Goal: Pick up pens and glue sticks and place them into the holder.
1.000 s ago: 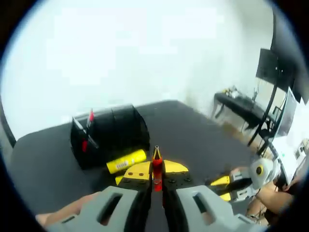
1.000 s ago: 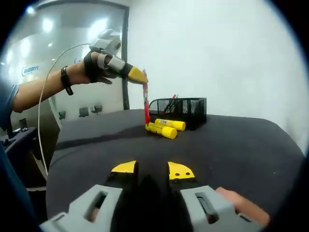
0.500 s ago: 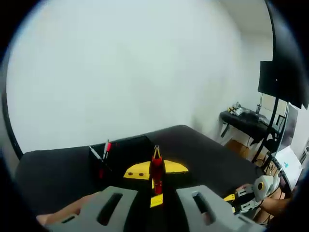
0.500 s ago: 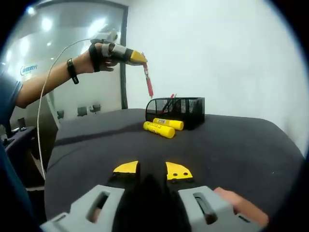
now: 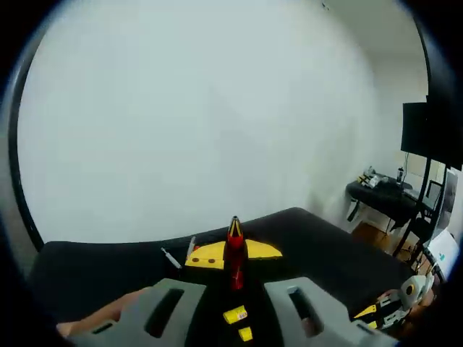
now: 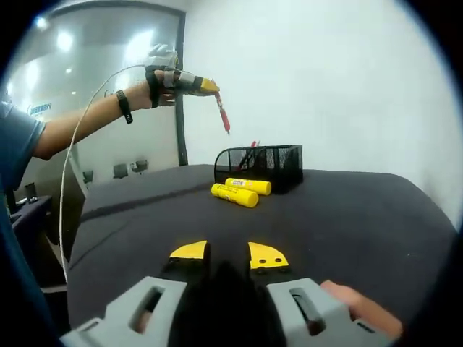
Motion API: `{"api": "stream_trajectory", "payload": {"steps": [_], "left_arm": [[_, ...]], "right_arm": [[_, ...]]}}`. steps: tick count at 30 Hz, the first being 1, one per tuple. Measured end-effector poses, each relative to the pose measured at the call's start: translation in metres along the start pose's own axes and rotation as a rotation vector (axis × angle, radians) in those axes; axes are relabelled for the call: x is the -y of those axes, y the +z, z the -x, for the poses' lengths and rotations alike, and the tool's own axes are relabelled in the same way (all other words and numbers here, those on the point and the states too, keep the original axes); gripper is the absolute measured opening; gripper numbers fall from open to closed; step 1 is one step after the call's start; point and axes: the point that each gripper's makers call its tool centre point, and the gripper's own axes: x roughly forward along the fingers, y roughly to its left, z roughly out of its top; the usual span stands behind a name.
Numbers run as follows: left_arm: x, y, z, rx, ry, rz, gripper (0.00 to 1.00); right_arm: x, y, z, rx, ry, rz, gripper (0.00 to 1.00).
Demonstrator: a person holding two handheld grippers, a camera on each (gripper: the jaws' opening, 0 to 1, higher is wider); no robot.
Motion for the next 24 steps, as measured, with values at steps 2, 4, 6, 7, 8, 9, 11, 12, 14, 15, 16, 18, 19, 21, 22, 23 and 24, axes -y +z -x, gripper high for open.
{"api": "stream_trajectory", "payload": {"steps": [2, 4, 6, 7, 8, 9, 11, 12, 14, 15, 16, 18, 19, 21, 22, 23, 24], "left_arm": [[-0.007, 0.004, -0.004, 0.003, 0.010, -0.009, 0.07], [-0.014, 0.008, -0.009, 0.004, 0.013, -0.010, 0.07], [-0.022, 0.010, -0.015, 0.008, 0.024, -0.016, 0.07], [-0.026, 0.011, -0.018, 0.008, 0.027, -0.018, 0.07], [-0.030, 0.010, -0.021, 0.007, 0.032, -0.016, 0.07], [-0.035, 0.010, -0.024, 0.007, 0.038, -0.013, 0.07], [-0.045, 0.006, -0.030, 0.002, 0.049, -0.002, 0.07], [-0.050, 0.004, -0.033, 0.001, 0.056, -0.001, 0.07], [-0.062, 0.000, -0.041, 0.004, 0.078, -0.004, 0.07], [-0.066, -0.001, -0.045, 0.007, 0.081, -0.004, 0.07], [-0.069, -0.003, -0.047, 0.014, 0.090, 0.000, 0.07], [-0.075, -0.005, -0.052, 0.024, 0.096, 0.012, 0.07], [-0.077, -0.006, -0.055, 0.029, 0.099, 0.018, 0.07], [-0.081, -0.008, -0.061, 0.036, 0.107, 0.015, 0.07], [-0.083, -0.010, -0.064, 0.033, 0.111, 0.015, 0.07], [-0.085, -0.013, -0.066, 0.029, 0.114, 0.017, 0.07], [-0.087, -0.016, -0.068, 0.030, 0.117, 0.019, 0.07]], "right_arm": [[0.001, 0.000, 0.000, -0.001, -0.002, -0.003, 0.17], [0.001, 0.000, 0.001, -0.001, -0.006, -0.008, 0.17], [0.001, 0.000, 0.001, 0.000, -0.009, -0.009, 0.17], [0.001, 0.000, 0.001, -0.001, -0.010, -0.010, 0.17], [0.002, 0.000, 0.001, -0.002, -0.010, -0.009, 0.17], [0.003, -0.001, 0.000, -0.004, -0.011, -0.009, 0.17], [0.004, -0.002, 0.000, -0.008, -0.013, -0.008, 0.17], [0.004, -0.001, -0.001, -0.007, -0.015, -0.008, 0.17], [0.005, -0.001, -0.001, -0.002, -0.018, -0.012, 0.17], [0.006, 0.000, -0.001, -0.001, -0.019, -0.013, 0.17], [0.006, 0.000, -0.001, -0.001, -0.020, -0.014, 0.17], [0.006, -0.001, -0.002, -0.004, -0.021, -0.013, 0.17], [0.006, -0.001, -0.002, -0.006, -0.023, -0.013, 0.17], [0.007, -0.001, -0.002, -0.005, -0.025, -0.014, 0.17], [0.007, -0.001, -0.002, -0.004, -0.026, -0.015, 0.17], [0.008, -0.001, -0.002, -0.004, -0.027, -0.016, 0.17], [0.008, -0.001, -0.002, -0.004, -0.027, -0.016, 0.17]]}}
